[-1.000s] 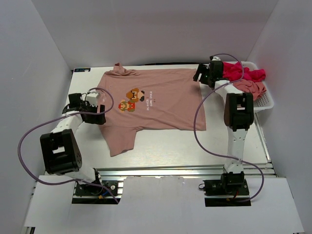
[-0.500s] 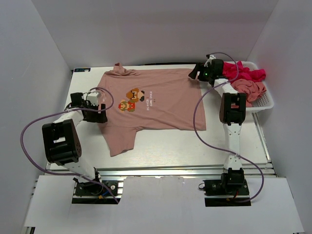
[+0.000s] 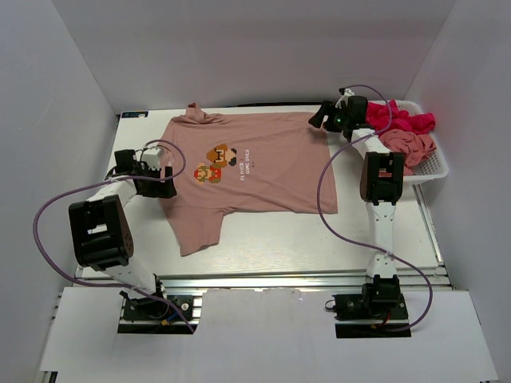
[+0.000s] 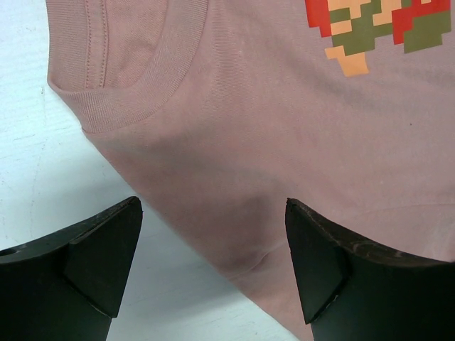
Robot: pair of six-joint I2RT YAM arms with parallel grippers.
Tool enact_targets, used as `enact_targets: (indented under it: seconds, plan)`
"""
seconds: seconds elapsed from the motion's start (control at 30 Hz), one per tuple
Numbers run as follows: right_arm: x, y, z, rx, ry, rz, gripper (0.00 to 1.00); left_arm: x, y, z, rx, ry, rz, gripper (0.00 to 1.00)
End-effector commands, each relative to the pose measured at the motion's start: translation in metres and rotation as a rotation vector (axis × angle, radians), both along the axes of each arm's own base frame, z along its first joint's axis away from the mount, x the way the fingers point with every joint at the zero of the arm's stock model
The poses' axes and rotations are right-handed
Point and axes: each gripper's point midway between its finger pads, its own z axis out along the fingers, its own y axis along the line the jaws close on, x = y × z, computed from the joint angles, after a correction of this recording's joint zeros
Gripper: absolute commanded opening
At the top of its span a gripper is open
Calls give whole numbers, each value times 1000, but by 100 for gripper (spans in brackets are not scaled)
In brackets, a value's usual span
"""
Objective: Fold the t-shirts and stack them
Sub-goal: Flatten out the tshirt
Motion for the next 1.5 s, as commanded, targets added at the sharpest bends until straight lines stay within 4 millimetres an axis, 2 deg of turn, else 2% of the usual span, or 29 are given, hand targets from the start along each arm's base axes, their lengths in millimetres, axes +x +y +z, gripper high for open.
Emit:
enact_targets:
  seconds: [0.0,0.3,0.37,0.6,0.8,0.97,1.07,1.1,1.17,1.2,1.23,1.47]
  plan:
    - [10,-9,6,5,-40,-19,80,11,3,21,7,-65,-3,91]
    - [7,-19,-10,-22,15,-75,78,17,7,24,20,-69,9,91]
    - [7,-19,-8,-26,9,-76,77,18,7,22,22,-68,3,91]
    - [5,-18,-10,-6,16,-81,60,13,8,11,8,-38,-5,91]
    - [4,-14,-18,17,30,-71,54,11,13,6,12,-36,-2,91]
    - [4,-13,-17,24,27,-70,51,10,13,-3,2,-9,-6,91]
    - [5,-13,-14,29,20,-67,43,12,13,-8,-13,2,-4,91]
    - [5,-13,-14,29,20,-67,33,12,13,-9,-16,2,-3,91]
    - [5,-13,-13,28,20,-69,19,13,12,-10,-26,7,-4,91]
    - [5,-13,-13,27,19,-68,6,13,13,-11,-28,10,-3,91]
    - [5,-13,-11,26,17,-69,0,13,12,-11,-29,12,-5,91]
    - [3,-17,-2,10,3,-87,0,9,12,-9,-23,20,-21,91]
